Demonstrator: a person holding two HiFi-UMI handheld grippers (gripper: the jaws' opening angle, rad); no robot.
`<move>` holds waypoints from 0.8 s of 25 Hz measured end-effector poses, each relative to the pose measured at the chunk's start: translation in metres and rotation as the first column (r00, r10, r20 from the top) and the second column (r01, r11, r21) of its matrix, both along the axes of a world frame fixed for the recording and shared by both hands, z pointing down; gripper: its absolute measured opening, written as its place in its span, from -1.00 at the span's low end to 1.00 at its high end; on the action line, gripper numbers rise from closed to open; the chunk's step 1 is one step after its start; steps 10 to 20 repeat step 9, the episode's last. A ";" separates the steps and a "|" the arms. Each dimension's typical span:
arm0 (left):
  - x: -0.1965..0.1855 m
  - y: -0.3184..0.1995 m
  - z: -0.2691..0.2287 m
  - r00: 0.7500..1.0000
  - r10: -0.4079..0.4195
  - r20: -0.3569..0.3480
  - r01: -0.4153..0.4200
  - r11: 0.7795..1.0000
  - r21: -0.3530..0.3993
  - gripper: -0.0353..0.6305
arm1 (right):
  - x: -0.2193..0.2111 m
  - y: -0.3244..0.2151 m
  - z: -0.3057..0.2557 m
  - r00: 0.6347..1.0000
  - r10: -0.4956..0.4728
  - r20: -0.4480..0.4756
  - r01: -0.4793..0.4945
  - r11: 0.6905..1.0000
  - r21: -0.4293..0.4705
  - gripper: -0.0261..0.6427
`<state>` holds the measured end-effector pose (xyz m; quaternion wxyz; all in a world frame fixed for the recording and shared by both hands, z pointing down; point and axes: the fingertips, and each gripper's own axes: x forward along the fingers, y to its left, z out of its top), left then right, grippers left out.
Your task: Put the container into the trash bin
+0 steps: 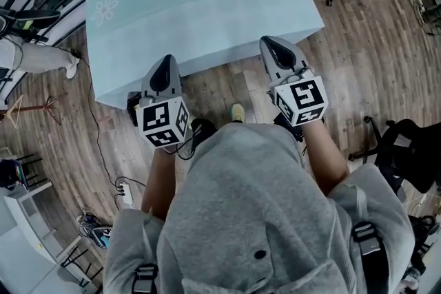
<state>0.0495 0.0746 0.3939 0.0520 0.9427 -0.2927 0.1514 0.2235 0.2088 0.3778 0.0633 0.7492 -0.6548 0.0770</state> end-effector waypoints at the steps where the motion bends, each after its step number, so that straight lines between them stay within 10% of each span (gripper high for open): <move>1: 0.001 0.000 -0.001 1.000 0.001 -0.002 -0.001 1.000 -0.004 -0.83 | 0.000 0.000 -0.001 1.000 -0.001 -0.001 0.001 1.000 0.002 -0.84; 20: 0.006 0.010 0.006 1.000 0.022 -0.003 -0.022 0.999 -0.024 -0.83 | 0.005 0.003 0.000 1.000 -0.007 -0.006 0.007 1.000 0.009 -0.84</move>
